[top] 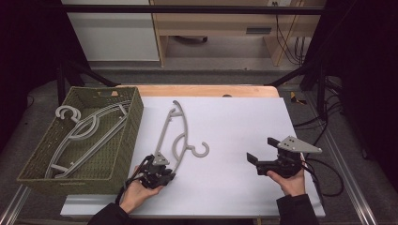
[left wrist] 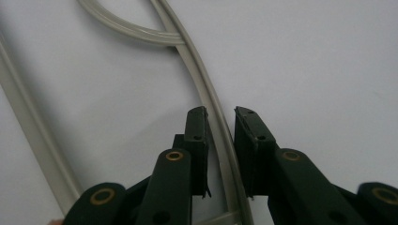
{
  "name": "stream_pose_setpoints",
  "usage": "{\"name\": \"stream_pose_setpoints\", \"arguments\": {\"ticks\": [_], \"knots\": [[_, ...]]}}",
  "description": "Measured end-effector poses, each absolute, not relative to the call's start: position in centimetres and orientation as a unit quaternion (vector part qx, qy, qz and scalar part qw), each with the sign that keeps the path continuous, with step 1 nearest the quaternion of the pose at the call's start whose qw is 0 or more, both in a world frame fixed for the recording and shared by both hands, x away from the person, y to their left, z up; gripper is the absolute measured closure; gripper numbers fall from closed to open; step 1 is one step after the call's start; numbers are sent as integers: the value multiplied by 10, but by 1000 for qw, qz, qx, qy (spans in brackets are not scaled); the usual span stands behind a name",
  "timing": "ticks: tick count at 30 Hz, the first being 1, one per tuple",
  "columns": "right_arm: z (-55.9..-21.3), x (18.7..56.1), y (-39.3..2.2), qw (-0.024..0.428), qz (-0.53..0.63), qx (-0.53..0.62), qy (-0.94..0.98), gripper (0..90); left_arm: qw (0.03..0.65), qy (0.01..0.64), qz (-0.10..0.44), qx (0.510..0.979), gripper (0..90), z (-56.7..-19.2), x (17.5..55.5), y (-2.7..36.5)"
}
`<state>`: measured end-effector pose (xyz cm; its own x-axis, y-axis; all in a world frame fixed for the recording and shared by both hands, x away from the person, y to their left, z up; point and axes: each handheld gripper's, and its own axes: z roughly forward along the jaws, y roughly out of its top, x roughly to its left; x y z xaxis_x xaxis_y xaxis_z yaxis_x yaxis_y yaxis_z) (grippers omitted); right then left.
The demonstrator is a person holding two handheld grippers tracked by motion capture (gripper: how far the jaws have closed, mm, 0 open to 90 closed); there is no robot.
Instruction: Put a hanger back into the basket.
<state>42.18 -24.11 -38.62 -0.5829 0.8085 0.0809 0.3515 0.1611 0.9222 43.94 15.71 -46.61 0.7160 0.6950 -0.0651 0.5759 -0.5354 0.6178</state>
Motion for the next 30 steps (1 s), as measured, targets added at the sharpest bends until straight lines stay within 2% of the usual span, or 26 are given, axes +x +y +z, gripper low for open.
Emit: {"name": "stream_pose_setpoints", "arguments": {"ticks": [8,15,17,19,22,25,30], "knots": [[-385,421,-241,221,514,400,726,37,314,385,98,863,785,-465,436,135],[-386,421,-239,220,515,396,728,39,311,368,101,870,778,-464,426,106],[-385,421,-239,220,515,394,729,40,321,361,97,870,771,-463,427,109],[-385,420,-239,220,515,395,728,40,342,357,95,864,727,-454,428,117],[-385,421,-238,219,515,394,729,41,362,358,122,852,673,-438,434,133],[-387,421,-235,216,512,395,732,43,354,377,141,844,625,-436,447,151],[-388,422,-226,208,512,392,736,47,324,405,130,845,612,-451,461,163]]}}
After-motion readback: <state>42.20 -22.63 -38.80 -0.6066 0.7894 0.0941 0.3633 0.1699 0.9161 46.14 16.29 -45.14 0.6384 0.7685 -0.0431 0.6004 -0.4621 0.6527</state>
